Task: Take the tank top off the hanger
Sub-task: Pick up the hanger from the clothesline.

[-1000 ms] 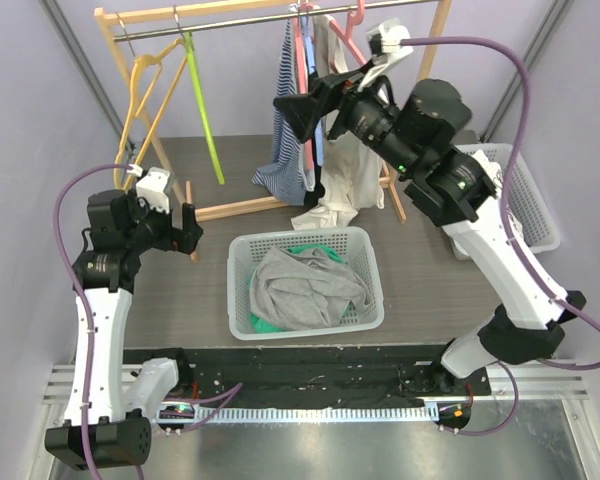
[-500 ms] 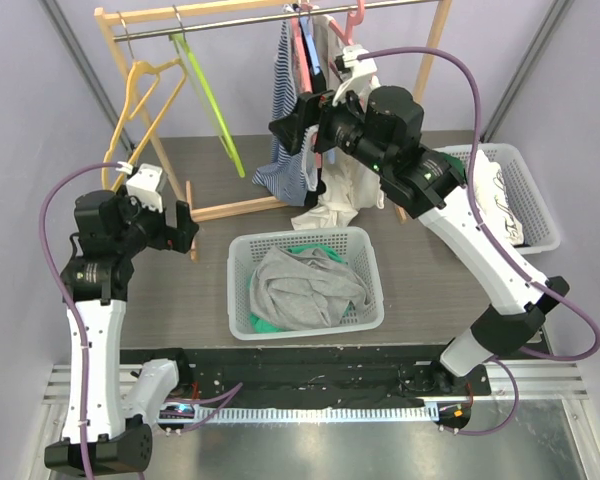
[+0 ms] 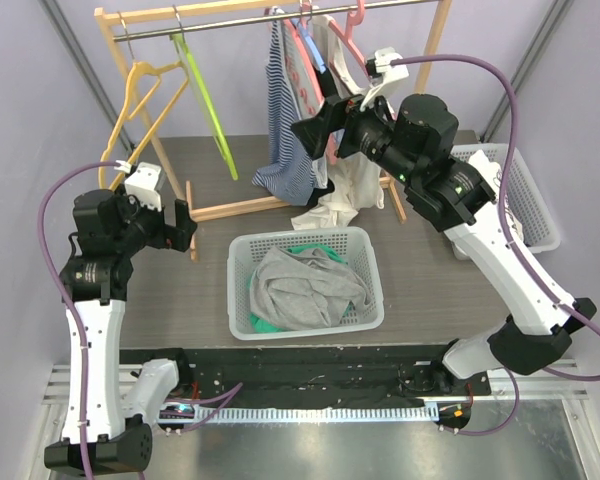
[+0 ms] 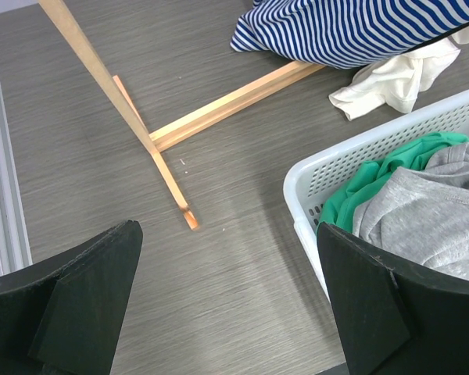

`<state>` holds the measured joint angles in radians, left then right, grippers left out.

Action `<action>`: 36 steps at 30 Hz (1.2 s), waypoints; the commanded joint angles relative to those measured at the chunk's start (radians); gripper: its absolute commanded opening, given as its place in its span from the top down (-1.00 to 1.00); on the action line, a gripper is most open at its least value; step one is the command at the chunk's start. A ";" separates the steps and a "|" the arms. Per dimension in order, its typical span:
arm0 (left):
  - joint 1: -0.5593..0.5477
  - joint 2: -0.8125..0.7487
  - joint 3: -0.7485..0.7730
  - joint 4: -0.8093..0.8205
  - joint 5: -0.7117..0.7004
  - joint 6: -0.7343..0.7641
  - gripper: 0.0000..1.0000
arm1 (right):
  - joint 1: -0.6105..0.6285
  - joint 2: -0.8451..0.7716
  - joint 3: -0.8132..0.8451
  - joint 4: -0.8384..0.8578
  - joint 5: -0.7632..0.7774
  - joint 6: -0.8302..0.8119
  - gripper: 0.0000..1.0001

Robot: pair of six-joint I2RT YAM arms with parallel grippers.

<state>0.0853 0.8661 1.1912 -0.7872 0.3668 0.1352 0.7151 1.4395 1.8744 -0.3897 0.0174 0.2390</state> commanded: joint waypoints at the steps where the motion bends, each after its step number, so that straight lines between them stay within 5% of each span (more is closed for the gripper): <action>1: -0.002 -0.001 0.030 0.026 -0.002 -0.011 -0.99 | -0.025 -0.025 -0.018 0.023 0.013 -0.020 -0.92; 16: -0.001 -0.010 0.117 -0.044 0.057 -0.042 -0.99 | -0.072 0.090 0.002 0.100 0.068 -0.060 -0.79; 22: -0.002 -0.030 0.140 -0.070 0.064 -0.042 -0.99 | -0.071 0.228 0.114 0.100 0.072 -0.113 -0.36; 31: -0.002 -0.050 0.123 -0.070 0.050 -0.038 -0.99 | -0.063 0.168 0.030 0.193 0.078 -0.185 0.90; 36: -0.002 -0.045 0.125 -0.063 0.066 -0.057 -0.99 | -0.054 0.093 -0.096 0.356 0.072 -0.270 0.98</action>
<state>0.0853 0.8200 1.2957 -0.8593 0.4099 0.1032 0.6472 1.6436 1.8408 -0.2489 0.0887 0.0570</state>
